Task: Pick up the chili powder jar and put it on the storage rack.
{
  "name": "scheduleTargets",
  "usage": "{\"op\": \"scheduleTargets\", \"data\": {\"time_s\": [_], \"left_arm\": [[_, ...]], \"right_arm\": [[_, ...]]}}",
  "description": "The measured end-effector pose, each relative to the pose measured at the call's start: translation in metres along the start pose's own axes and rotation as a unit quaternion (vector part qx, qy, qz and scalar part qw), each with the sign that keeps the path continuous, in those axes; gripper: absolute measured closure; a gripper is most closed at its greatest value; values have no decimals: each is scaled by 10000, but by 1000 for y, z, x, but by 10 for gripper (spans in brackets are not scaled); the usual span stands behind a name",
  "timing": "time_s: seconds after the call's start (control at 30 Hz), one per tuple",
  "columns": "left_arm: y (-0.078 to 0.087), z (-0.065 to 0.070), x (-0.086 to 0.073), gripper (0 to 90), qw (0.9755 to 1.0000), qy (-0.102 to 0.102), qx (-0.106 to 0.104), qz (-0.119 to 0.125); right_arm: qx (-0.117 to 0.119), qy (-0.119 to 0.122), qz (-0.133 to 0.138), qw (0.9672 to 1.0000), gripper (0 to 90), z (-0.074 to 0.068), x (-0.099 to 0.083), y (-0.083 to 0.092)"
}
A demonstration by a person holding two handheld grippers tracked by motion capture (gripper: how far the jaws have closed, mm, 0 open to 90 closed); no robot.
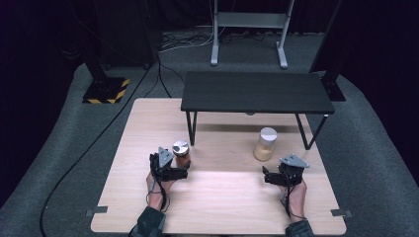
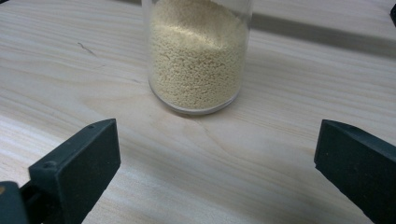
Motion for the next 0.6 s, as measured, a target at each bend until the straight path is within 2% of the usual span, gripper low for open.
{"op": "scheduleTargets", "data": {"time_s": [0.6], "left_arm": [[-9,5,4,0,9997,-227,-5,-134]], "right_arm": [[-15,29,-27,10000,0,-1,1,-1]]}}
Point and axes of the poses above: each handheld gripper's, and its own axes: y roughly backward along the jaws, x roughly out of its top, z roughly to its right, the point moved 1 cm from there along -y, roughly forward along the jaws, and after that the axes turned 6 degrees about z, right-handed, at the moved point
